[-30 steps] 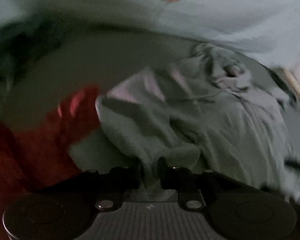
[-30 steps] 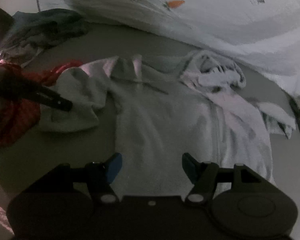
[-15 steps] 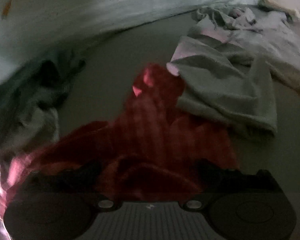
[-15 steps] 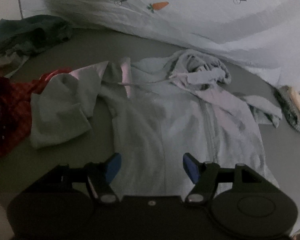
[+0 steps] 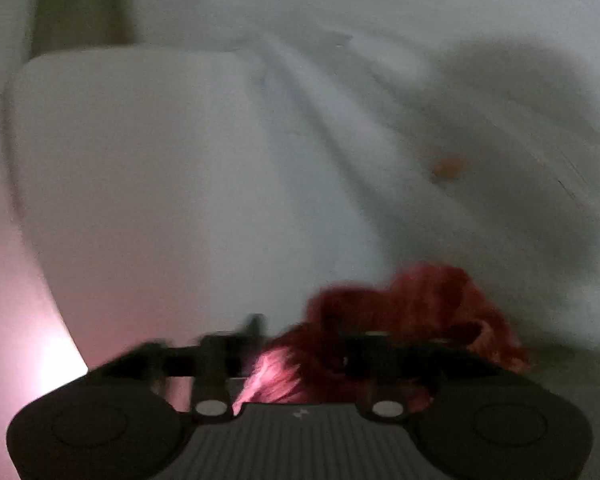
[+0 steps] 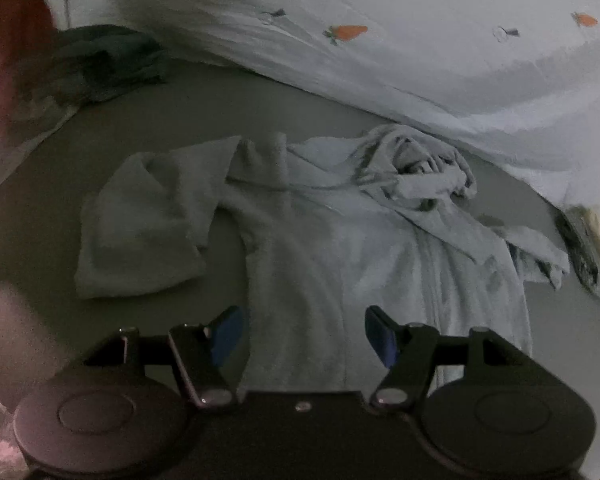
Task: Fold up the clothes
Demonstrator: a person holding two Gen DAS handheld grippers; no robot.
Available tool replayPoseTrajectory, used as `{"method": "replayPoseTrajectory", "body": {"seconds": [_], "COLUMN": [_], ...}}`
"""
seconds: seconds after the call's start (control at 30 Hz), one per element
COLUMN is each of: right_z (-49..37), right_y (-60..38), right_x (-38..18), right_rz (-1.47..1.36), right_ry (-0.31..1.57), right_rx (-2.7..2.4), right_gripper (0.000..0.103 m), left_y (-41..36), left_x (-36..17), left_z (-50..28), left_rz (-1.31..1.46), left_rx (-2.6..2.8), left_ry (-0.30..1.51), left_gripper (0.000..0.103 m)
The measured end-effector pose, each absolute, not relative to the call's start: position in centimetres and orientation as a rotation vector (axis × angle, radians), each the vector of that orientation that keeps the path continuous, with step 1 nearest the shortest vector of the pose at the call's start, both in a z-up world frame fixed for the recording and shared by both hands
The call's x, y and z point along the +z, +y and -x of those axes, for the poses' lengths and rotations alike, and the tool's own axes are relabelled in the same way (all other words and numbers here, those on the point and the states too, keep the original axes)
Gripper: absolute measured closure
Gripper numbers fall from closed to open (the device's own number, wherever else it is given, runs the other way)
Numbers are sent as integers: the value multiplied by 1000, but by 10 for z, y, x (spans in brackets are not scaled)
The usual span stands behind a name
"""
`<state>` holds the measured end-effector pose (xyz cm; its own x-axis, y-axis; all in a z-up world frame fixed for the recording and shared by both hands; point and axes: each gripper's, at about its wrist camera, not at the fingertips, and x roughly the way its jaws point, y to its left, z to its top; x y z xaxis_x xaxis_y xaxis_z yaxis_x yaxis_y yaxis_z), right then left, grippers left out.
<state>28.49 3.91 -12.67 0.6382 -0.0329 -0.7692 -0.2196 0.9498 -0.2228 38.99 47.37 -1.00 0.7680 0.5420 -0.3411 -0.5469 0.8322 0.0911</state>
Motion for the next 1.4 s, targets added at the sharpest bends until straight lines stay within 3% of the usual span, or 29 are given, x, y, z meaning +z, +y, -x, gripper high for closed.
{"method": "replayPoseTrajectory", "body": {"seconds": [0.1, 0.33, 0.47, 0.53, 0.57, 0.6, 0.63, 0.67, 0.8, 0.9, 0.97, 1.0, 1.07, 1.17, 1.23, 1.4], "right_z": [-287, -280, -273, -269, -268, -266, -265, -264, -262, -262, -262, -262, -263, -263, -263, -266], "right_y": [33, 19, 9, 2, -2, -7, -11, -15, -31, -39, -40, -40, -40, -39, -40, -66], "right_x": [-127, -128, -129, -130, -131, -131, -130, -130, -133, -136, -138, -138, -140, -138, -137, -138], "right_rz": [276, 248, 238, 230, 224, 216, 205, 194, 137, 104, 99, 95, 86, 87, 89, 29], "right_ry": [885, 898, 902, 907, 908, 907, 907, 906, 915, 925, 928, 930, 935, 934, 929, 937], "right_rx": [83, 34, 14, -3, -14, -27, -39, -51, -95, -108, -110, -108, -101, -97, -99, -176], "right_gripper": [34, 34, 33, 33, 33, 33, 33, 33, 33, 33, 33, 33, 33, 33, 33, 31], "left_y": [440, 221, 147, 146, 148, 150, 153, 161, 213, 284, 336, 355, 376, 378, 356, 271], "left_x": [-26, -143, -191, -200, -204, -208, -204, -198, -144, -87, -62, -54, -45, -42, -55, -111], "left_z": [-389, -358, -334, -335, -337, -338, -342, -347, -375, -400, -414, -418, -420, -408, -398, -366], "left_rz": [77, -191, -485, -496, -494, -492, -480, -463, -304, -101, 43, 74, 94, 120, 91, 31], "left_rx": [429, -322, -496, -502, -501, -500, -462, -412, -197, 107, 358, 471, 572, 519, 424, 159], "left_ry": [420, 772, 802, 802, 801, 801, 814, 822, 747, 644, 598, 574, 561, 546, 593, 816], "left_gripper": [14, 13, 9, 8, 17, 34, 73, 88, 92, 91, 81, 74, 40, 28, 21, 21]}}
